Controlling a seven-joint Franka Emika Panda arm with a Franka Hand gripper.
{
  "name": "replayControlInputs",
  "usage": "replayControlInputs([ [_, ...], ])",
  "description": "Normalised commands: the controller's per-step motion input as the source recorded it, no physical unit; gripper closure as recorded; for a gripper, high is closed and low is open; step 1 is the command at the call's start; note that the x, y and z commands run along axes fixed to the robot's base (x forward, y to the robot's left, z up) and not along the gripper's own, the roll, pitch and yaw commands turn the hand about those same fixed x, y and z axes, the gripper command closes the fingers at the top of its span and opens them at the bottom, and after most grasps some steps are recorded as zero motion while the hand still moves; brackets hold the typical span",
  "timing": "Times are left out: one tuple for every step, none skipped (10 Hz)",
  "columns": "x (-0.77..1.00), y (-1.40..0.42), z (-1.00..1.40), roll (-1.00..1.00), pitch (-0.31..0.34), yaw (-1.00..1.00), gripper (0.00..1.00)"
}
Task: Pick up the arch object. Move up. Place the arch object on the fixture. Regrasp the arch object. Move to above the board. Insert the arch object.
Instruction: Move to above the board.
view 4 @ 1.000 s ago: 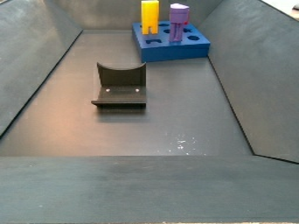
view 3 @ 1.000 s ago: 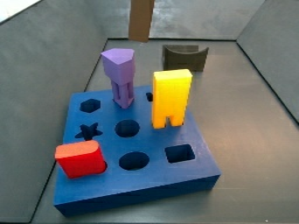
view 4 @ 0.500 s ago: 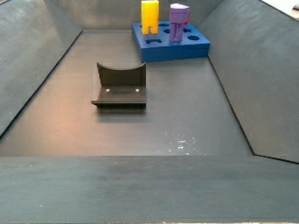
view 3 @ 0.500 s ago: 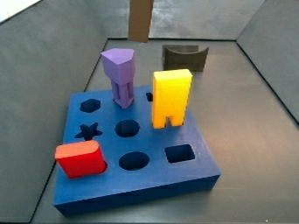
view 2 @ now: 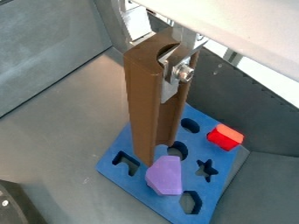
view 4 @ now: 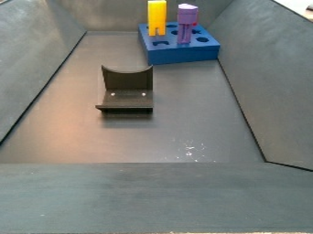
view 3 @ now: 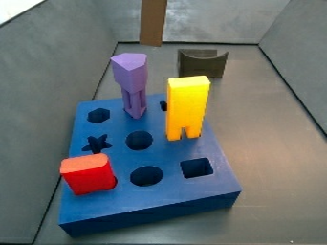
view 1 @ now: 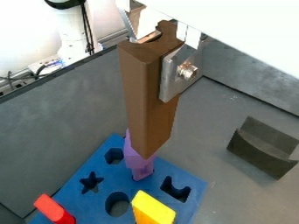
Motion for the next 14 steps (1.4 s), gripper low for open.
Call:
replayControlInputs([
  [-0.23,0.13,0.02,-0.23,-0.291,0.01,1.00],
  [-0.23,0.13,0.02,-0.23,-0.290,0.01,1.00],
  [-0.23,0.13,0.02,-0.23,-0.289,0.00,1.00],
  [-0.23,0.13,0.02,-0.23,-0.288,0.00,1.00],
  [-0.23,0.13,0.02,-0.23,-0.287,0.01,1.00],
  [-0.23,0.13,0.02,-0.23,-0.287,0.01,1.00],
  [-0.23,0.13,0.02,-0.23,-0.286,0.01,1.00],
  [-0.23,0.13,0.02,-0.23,-0.286,0.01,1.00],
  [-0.23,0.13,0.02,-0.23,-0.286,0.01,1.00],
  [-0.23,0.13,0.02,-0.23,-0.286,0.01,1.00],
  [-0.23,0.13,0.02,-0.23,-0.285,0.01,1.00],
  [-0.23,0.13,0.02,-0.23,-0.285,0.01,1.00],
  [-0.23,0.13,0.02,-0.23,-0.285,0.01,1.00],
  [-0.23,0.13,0.02,-0.23,-0.285,0.01,1.00],
])
